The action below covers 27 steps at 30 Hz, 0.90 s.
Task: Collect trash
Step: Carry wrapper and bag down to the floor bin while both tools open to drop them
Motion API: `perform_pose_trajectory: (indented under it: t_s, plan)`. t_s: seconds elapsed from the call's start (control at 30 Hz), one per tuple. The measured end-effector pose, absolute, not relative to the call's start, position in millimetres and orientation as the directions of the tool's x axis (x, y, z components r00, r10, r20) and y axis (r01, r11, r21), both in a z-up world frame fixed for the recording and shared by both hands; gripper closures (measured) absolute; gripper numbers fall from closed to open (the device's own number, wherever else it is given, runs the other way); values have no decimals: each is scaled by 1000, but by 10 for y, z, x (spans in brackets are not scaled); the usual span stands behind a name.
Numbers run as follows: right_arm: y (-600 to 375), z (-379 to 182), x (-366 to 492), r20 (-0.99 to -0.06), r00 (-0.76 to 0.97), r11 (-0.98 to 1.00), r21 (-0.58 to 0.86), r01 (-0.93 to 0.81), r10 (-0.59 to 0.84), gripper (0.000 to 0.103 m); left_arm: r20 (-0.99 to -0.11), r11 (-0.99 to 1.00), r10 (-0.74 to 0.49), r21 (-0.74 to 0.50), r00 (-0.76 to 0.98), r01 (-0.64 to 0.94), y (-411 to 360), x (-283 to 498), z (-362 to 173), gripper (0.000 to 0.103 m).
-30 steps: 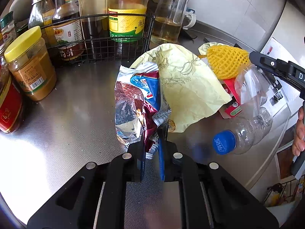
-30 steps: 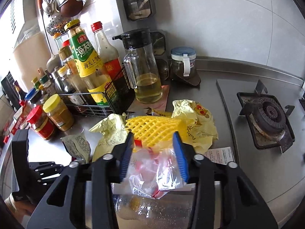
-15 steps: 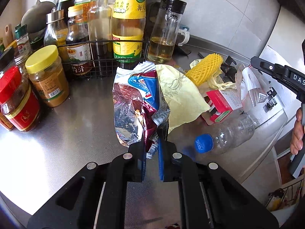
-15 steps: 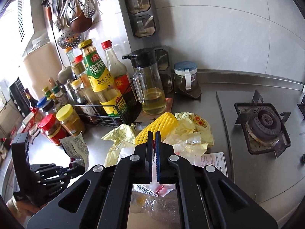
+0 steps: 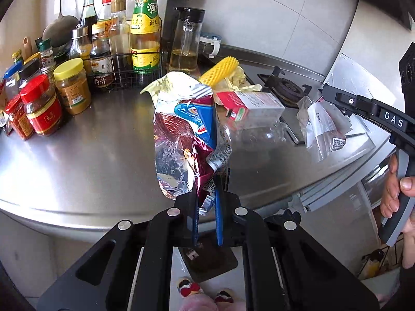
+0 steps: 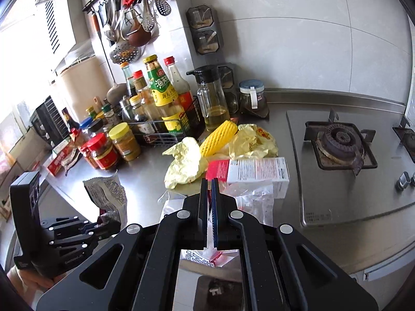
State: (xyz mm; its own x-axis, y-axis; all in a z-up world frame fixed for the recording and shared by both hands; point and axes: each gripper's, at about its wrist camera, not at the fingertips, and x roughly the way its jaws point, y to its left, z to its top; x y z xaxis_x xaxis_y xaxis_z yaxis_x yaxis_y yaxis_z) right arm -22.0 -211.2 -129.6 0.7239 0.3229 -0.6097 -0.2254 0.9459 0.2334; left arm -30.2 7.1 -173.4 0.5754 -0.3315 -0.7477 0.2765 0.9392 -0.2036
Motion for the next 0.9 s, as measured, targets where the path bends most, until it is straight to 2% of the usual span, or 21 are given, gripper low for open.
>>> perform_pose_trajectory:
  t_s: [0.17,0.4,0.9]
  plan:
    - [-2192,-1603,-639,-666,668,943,244,-227,333,99,-777,935,-346,-236,527,266,-62,-718,-1997,94]
    - [-2263,-2418,-919,-764,552,942,280,-186,336,98,-834,928,-366,-293,413,232,-187,-1081,-2632,94]
    - [-2114,-4422,-740,-863,408,941,337,27,297,98,-915,929,-367,-351,167,121,-524,-968,-4658,94]
